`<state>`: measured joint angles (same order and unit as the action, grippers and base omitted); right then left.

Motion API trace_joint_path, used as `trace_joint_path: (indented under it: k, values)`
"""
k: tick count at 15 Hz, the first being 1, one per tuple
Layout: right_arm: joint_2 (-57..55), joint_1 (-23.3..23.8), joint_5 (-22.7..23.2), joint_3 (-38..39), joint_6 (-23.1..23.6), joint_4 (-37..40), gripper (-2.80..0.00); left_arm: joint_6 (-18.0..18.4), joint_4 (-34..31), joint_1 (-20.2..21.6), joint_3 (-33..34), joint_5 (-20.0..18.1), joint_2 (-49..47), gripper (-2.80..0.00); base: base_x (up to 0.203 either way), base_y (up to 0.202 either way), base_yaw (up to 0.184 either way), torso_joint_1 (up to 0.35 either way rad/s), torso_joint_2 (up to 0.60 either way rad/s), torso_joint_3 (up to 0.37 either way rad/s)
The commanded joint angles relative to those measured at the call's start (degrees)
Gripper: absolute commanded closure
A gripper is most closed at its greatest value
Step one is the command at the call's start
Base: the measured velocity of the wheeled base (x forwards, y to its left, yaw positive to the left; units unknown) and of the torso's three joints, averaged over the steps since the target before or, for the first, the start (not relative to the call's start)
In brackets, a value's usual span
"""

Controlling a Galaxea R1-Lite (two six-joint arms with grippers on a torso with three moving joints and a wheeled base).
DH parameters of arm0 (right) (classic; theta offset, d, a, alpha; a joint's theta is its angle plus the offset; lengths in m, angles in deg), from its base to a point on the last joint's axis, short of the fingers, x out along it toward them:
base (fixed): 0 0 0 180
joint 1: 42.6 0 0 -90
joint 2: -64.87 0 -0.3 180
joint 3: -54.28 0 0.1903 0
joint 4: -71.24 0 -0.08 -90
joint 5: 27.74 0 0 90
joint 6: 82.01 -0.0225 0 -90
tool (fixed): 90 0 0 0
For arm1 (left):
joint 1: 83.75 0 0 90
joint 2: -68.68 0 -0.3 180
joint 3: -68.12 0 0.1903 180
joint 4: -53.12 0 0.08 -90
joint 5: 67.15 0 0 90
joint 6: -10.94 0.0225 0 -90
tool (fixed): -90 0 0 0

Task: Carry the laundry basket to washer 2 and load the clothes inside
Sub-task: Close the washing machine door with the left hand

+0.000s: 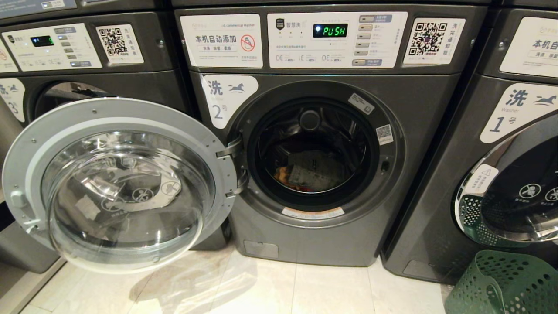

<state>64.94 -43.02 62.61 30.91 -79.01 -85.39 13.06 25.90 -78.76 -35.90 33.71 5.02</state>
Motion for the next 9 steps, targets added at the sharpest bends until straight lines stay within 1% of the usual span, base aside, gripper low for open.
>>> trace_joint_path:
  k: [1,3,4,5,6,7,8,9]
  values:
    - [-0.1,0.0,0.0,0.0,0.1,0.0,0.0,0.0,-0.5,7.3,-12.5,-1.8,-22.3,0.0,0.0,0.0,0.0,0.0,0.0,0.0]
    - [-0.1,0.0,-0.1,0.0,-0.3,0.0,0.0,-0.1,-2.3,13.6,-20.4,-7.2,-30.5,0.0,0.0,0.0,0.0,0.0,0.0,0.0]
    - [-0.1,0.0,-0.1,0.0,-0.9,0.0,0.0,-0.1,-5.4,15.4,-23.8,-10.4,-33.1,0.0,0.0,0.0,0.0,0.0,0.0,0.0]
    - [-0.1,0.0,-0.4,0.0,-1.5,-0.1,0.0,-0.1,-9.3,16.3,-26.7,-12.9,-35.5,0.0,0.0,0.0,0.0,0.0,0.0,0.0]
    - [-0.1,0.0,-0.7,0.0,-2.0,-0.2,0.0,-0.1,-10.8,16.7,-27.4,-15.2,-37.1,0.0,0.0,0.0,0.0,0.0,0.0,0.0]
    - [-0.1,0.0,-0.8,0.0,-2.4,-0.2,0.0,-0.3,-11.1,16.9,-27.4,-17.4,-38.3,0.0,0.0,0.0,0.0,0.0,0.0,0.0]
    - [-0.1,0.0,-0.8,0.0,-3.0,-0.2,0.0,-1.5,-10.6,17.0,-27.5,-19.3,-39.7,0.0,0.0,0.0,0.0,0.0,0.0,0.0]
    - [-0.1,0.0,-0.9,0.0,-3.7,-0.2,0.0,-3.6,-9.6,17.2,-27.5,-21.2,-40.4,0.0,0.0,0.0,0.0,0.0,0.0,0.0]
